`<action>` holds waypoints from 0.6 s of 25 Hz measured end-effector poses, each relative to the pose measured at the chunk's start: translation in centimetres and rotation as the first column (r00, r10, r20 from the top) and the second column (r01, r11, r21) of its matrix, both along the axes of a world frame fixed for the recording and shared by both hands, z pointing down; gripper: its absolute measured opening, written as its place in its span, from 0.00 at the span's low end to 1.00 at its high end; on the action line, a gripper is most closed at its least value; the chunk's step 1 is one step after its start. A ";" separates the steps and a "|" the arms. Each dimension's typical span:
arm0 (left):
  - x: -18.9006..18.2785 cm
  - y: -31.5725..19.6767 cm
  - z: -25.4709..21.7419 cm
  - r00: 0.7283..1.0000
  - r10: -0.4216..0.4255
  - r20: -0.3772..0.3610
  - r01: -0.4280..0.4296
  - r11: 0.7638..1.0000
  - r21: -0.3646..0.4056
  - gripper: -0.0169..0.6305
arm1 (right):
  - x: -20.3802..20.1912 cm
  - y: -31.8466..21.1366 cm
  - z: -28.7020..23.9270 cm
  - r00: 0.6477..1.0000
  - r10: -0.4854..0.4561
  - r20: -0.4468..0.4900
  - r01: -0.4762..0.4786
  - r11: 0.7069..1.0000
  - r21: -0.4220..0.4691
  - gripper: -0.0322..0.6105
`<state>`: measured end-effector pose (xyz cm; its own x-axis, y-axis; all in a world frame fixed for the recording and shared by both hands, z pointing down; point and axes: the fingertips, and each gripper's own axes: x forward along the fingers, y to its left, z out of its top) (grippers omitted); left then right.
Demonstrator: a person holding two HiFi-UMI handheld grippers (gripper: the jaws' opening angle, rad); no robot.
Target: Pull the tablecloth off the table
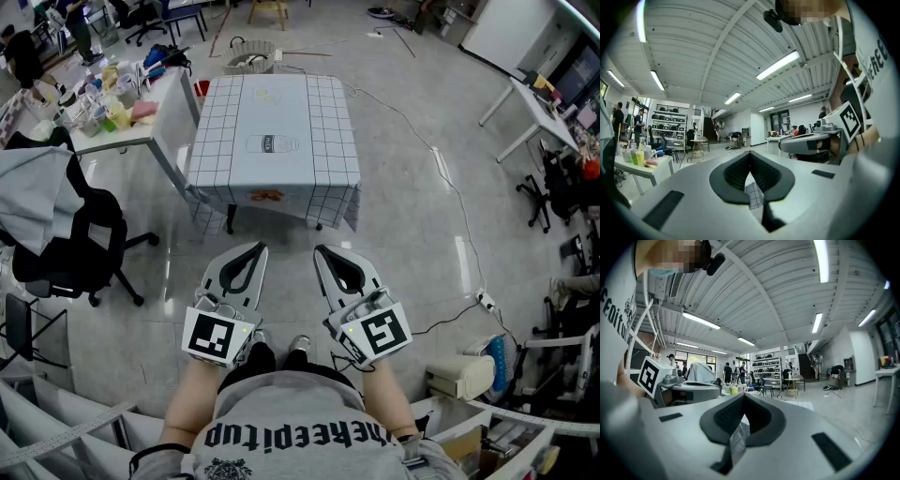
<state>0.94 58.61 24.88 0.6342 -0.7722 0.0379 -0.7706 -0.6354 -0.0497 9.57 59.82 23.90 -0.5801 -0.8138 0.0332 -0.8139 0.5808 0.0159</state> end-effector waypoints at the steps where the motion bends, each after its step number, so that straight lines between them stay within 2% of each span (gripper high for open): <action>1: 0.0 -0.1 -0.2 1.000 0.002 -0.006 -0.001 1.000 0.007 0.05 | 0.0 0.0 0.0 1.000 0.001 -0.001 -0.001 1.000 -0.001 0.06; 15: -0.7 -0.8 -0.5 1.000 0.014 -0.018 -0.013 1.000 0.020 0.05 | -0.8 -0.6 0.0 1.000 0.012 -0.014 -0.012 1.000 0.002 0.06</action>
